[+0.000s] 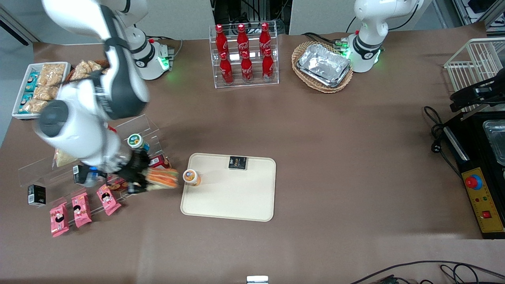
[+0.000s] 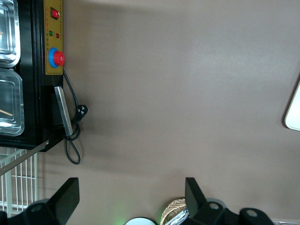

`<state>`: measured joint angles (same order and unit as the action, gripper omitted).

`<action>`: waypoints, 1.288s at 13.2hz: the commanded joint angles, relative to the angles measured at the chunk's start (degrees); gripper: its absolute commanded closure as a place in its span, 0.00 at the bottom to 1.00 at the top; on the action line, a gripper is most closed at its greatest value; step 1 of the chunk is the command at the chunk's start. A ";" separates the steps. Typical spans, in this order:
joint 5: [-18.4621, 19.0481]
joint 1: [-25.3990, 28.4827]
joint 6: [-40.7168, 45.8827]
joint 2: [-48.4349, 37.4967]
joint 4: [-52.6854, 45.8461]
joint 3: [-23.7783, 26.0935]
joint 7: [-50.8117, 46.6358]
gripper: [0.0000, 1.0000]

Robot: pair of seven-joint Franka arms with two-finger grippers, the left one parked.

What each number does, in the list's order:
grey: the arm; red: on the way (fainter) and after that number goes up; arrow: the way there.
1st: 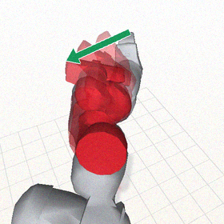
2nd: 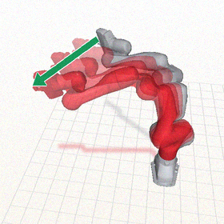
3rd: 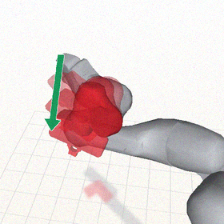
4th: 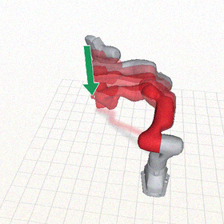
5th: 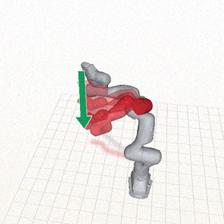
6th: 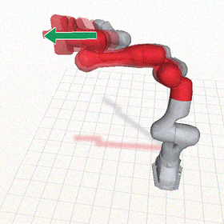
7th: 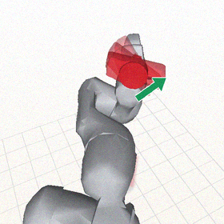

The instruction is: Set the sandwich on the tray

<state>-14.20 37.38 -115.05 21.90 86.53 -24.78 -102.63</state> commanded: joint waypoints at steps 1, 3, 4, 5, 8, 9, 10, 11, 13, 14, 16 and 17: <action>-1.00 4.62 -8.86 5.77 -0.92 -0.88 -10.29 0.85; -1.09 7.09 -13.77 8.93 -0.92 -0.79 -17.13 0.85; -1.09 7.88 -16.93 10.51 -1.01 -0.79 -20.65 0.85; -1.09 8.32 -19.31 12.62 -1.10 -0.62 -22.77 0.85; -1.09 8.94 -24.15 19.82 -4.60 1.22 -28.75 0.85; -1.09 9.12 -26.26 21.85 -5.66 1.31 -29.90 0.85; -1.09 9.12 -28.46 23.78 -6.45 2.10 -30.96 0.85; -1.09 9.03 -30.30 25.11 -6.64 3.32 -31.23 0.85; -1.09 8.94 -32.42 26.96 -6.64 3.78 -31.41 0.84; -1.18 8.94 -34.35 27.75 -6.72 3.95 -31.32 0.84; -1.18 8.77 -34.89 28.19 -6.55 5.09 -30.62 0.84; -1.18 8.51 -34.89 28.63 -6.55 5.70 -30.62 0.83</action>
<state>-14.21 46.57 -149.22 48.45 82.44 -20.22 -133.44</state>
